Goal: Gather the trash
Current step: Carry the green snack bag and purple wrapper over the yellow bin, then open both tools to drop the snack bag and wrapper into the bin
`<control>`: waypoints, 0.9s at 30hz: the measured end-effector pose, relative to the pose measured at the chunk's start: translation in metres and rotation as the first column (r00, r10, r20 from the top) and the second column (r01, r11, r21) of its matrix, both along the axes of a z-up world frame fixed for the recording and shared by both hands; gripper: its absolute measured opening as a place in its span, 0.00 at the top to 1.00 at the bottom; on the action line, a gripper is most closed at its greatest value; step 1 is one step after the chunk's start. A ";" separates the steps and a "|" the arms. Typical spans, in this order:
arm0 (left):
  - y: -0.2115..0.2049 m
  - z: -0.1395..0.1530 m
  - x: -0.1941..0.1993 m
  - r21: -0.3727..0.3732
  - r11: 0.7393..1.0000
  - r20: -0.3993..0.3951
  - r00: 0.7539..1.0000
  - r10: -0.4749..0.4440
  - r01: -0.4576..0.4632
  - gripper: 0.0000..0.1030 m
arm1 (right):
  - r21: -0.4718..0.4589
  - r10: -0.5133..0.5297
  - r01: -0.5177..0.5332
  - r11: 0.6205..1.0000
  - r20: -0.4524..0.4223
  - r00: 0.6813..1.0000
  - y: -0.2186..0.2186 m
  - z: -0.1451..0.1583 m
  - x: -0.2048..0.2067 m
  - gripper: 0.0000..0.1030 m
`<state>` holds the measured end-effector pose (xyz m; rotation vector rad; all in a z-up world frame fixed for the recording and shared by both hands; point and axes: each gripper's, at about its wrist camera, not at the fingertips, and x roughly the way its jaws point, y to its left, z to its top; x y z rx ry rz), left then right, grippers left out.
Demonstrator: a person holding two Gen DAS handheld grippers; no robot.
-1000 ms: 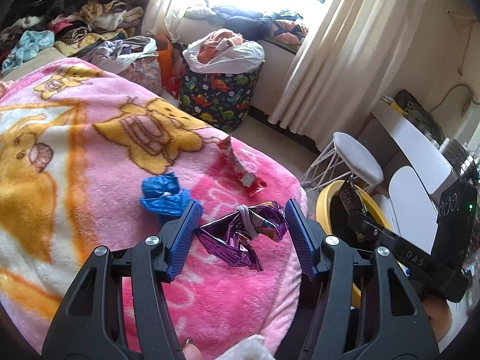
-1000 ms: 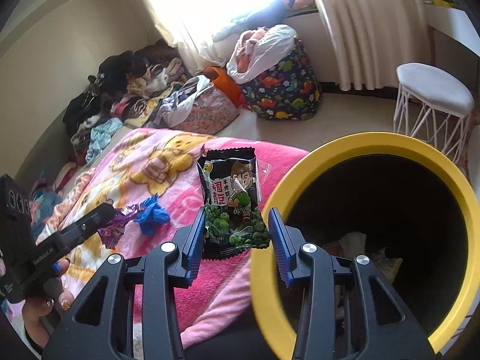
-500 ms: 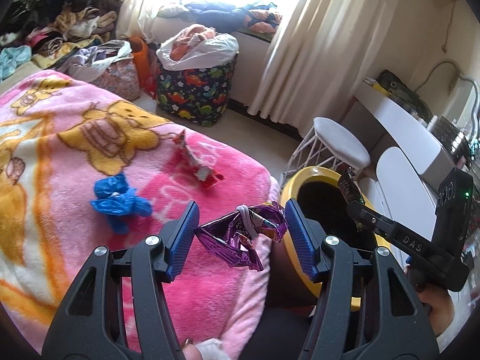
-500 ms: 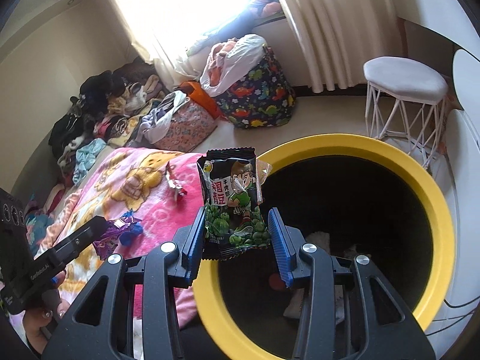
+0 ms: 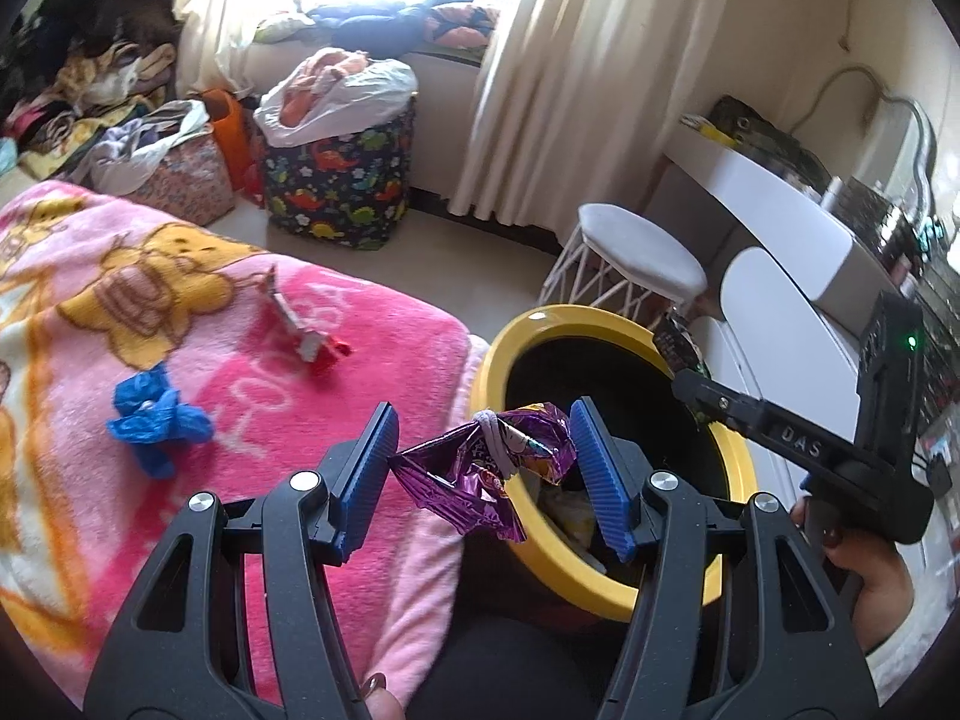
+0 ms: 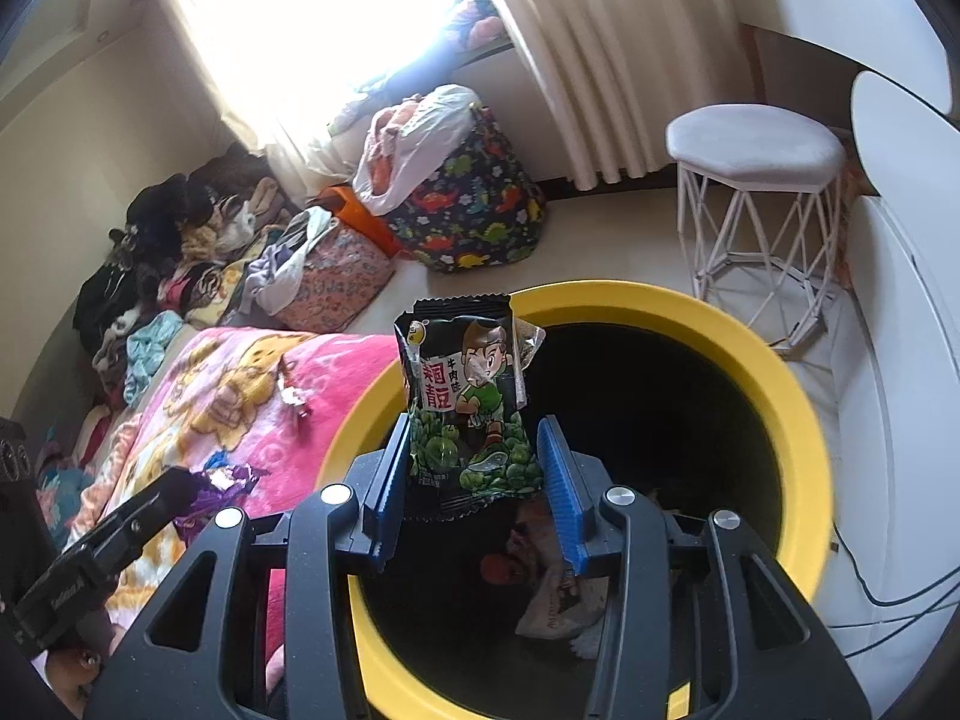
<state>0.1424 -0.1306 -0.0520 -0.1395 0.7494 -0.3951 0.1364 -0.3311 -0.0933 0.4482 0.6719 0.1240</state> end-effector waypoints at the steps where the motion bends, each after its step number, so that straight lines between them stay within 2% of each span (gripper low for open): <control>1: -0.004 0.000 0.000 0.004 1.000 0.001 1.000 -0.009 0.009 0.50 | 0.003 -0.006 0.006 1.000 -0.002 1.000 -0.003 0.000 -0.002 0.61; 10: -0.041 -0.004 -0.002 0.053 0.994 0.006 0.995 -0.097 0.097 0.50 | 0.029 -0.049 0.050 0.998 -0.024 0.999 -0.030 -0.008 -0.005 0.60; 18: -0.073 -0.015 -0.001 0.097 0.978 -0.007 0.983 -0.184 0.184 0.49 | 0.045 -0.068 0.070 0.997 -0.032 0.997 -0.044 -0.011 -0.006 0.59; 27: -0.088 -0.029 0.006 0.120 0.964 -0.032 0.971 -0.236 0.238 0.45 | 0.057 -0.080 0.082 0.995 -0.033 0.996 -0.052 -0.013 -0.006 0.54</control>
